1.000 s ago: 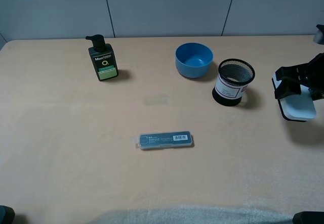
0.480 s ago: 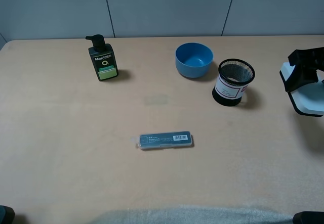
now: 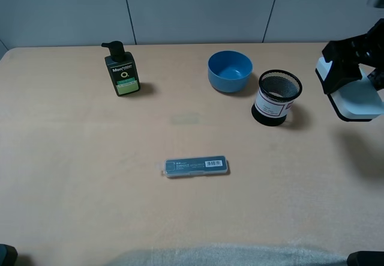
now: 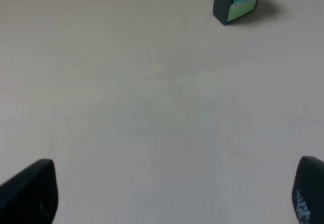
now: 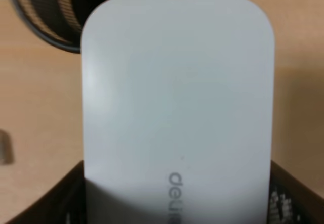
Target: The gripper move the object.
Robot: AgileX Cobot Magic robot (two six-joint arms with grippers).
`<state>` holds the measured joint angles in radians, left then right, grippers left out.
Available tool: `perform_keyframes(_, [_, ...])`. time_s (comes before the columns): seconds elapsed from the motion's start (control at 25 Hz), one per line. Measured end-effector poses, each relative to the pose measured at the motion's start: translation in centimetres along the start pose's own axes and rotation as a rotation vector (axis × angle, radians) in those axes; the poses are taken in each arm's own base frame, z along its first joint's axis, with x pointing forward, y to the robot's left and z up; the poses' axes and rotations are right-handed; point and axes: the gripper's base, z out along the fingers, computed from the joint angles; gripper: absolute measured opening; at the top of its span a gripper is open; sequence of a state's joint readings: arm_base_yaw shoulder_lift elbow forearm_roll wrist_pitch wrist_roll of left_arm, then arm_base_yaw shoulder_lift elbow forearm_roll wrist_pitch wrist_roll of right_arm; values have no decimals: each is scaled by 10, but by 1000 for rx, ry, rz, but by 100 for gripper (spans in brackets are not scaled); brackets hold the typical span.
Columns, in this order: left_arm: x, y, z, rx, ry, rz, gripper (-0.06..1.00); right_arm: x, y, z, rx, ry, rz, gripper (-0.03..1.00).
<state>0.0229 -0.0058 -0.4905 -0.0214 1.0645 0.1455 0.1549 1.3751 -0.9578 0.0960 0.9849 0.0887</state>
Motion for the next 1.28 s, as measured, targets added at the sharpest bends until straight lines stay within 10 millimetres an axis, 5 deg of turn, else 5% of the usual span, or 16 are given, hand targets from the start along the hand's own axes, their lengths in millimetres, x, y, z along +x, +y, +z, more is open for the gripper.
perform_keyframes(0.6, [0,0,0,0,0,0,93,-9,69,-34,-74,-93,-152,46])
perform_keyframes(0.96, [0,0,0,0,0,0,93,-1,106,-13,-98,-31,-248,46])
perform_keyframes(1.28, [0,0,0,0,0,0,93,-7,161,1,-147,-16,-372,46])
